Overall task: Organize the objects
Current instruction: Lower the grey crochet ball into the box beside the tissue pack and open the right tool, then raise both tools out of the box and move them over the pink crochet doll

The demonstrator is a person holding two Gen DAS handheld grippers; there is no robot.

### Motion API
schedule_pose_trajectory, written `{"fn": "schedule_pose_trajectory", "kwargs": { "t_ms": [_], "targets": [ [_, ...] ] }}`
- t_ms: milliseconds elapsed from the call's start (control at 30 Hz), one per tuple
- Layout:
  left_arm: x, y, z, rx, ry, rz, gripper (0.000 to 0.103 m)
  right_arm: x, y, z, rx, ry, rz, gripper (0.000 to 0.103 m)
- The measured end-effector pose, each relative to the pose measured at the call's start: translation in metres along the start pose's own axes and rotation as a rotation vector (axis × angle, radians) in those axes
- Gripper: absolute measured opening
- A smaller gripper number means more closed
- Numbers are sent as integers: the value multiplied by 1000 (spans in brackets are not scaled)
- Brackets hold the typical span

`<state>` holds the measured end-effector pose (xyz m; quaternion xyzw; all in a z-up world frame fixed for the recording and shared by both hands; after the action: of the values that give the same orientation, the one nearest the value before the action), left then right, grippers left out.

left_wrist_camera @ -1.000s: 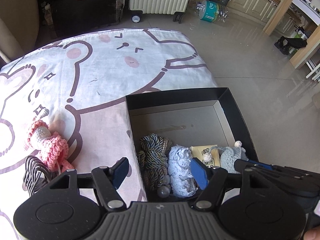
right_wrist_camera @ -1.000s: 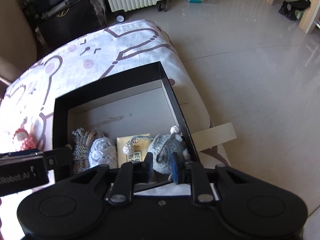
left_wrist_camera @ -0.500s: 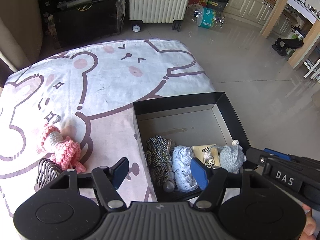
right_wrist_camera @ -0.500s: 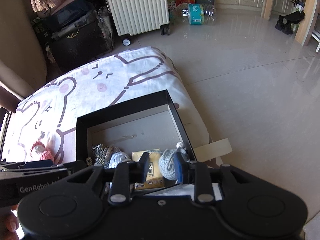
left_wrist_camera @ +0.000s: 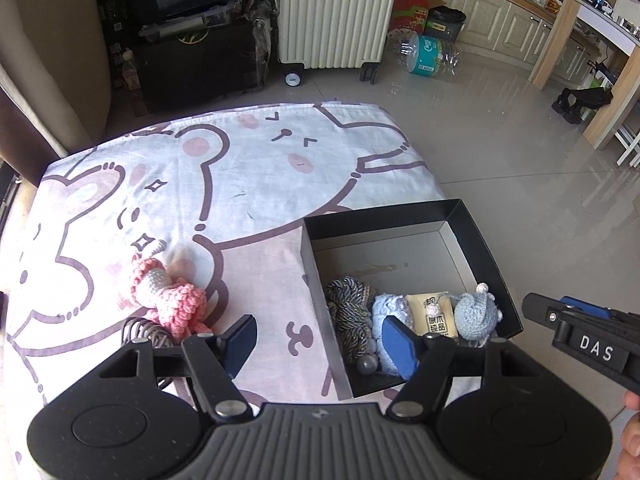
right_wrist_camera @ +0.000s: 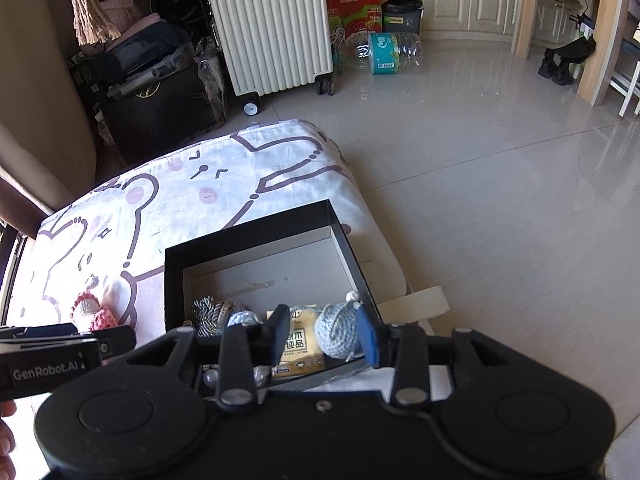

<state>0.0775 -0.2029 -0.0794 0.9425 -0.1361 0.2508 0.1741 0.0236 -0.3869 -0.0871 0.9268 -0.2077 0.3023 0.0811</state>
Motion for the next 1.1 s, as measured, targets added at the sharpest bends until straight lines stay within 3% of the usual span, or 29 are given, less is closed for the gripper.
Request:
{"fn": "schedule_pose_trajectory", "kwargs": {
  "t_ms": [133, 333, 533, 767, 967, 1100],
  "targets": [
    [1, -7, -9, 15, 18, -3, 77, 0, 2, -7, -11, 17, 2, 45],
    [2, -13, -21, 30, 53, 13, 94, 1, 0, -19, -21, 47, -8, 60],
    [0, -23, -28, 65, 73, 21, 102, 0, -4, -24, -28, 60, -18, 70],
    [-2, -40, -22, 97, 59, 1, 103, -1, -6, -25, -62, 80, -54, 82],
    [-3, -44, -20, 101, 61, -1, 103, -1, -4, -22, -87, 105, -69, 103],
    [-2, -43, -17, 93, 61, 7, 103, -3, -2, -17, -94, 100, -74, 103]
  ]
}}
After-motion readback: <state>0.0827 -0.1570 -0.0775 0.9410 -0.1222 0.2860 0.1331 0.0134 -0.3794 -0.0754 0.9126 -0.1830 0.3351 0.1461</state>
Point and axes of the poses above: each gripper's, at about its wrist camera, not at the fingertips, and z roughly the way its jaws point, y to its right, x to its top, the point moved 8 cm from there along z, roughly the way its jaws point, and after that the axes turned 9 degrees about -x, right-handed, at the moved point
